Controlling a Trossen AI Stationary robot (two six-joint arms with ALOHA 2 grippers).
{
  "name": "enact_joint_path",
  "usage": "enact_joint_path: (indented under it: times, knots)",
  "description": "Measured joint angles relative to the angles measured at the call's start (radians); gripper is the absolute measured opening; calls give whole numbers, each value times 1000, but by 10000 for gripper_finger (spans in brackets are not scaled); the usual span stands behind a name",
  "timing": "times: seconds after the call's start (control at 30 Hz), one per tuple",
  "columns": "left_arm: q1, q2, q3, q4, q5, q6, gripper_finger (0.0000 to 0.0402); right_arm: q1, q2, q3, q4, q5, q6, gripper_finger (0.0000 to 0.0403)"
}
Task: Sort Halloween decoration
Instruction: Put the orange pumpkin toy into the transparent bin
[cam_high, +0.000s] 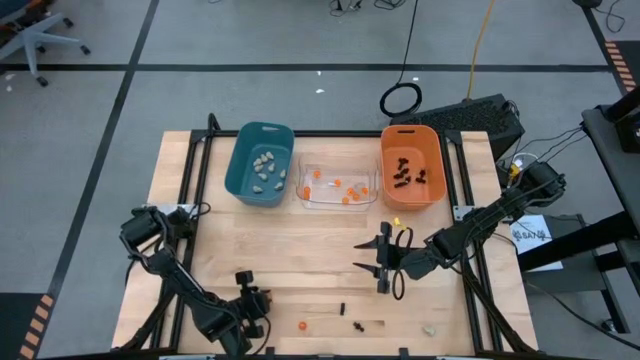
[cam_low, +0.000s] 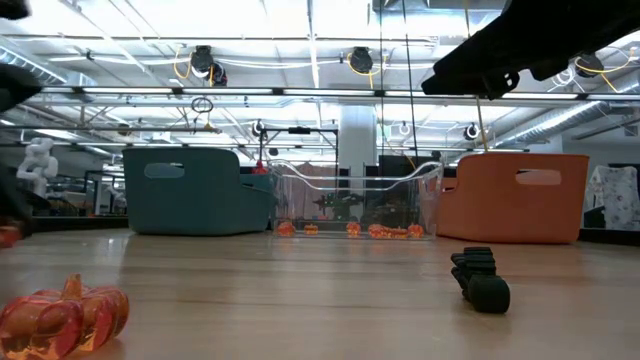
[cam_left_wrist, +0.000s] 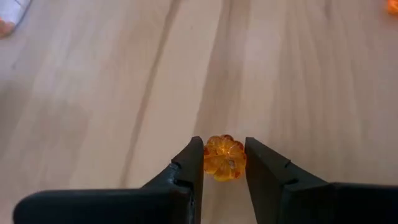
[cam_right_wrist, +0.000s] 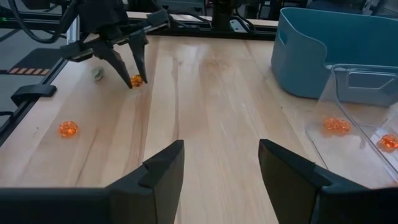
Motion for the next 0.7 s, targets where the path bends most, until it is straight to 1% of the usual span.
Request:
enact_joint_path:
  times: [0.17,0.33,0.47,0.57,0.7]
  knots:
    - [60,-7,36,5,-7,158,88,6,0,0,-4,-3,0,189]
    - [124,-27,90,17,-61,375,88,6,0,0,-24,-4,13,189]
    - [178,-28,148,24,-72,544,88,6,0,0,-24,-3,16,189]
    - [223,-28,168,107,-81,657,88,6,0,0,-24,-3,15,189]
    - [279,-28,169,309,-82,806,89,6,0,0,-25,-3,16,189]
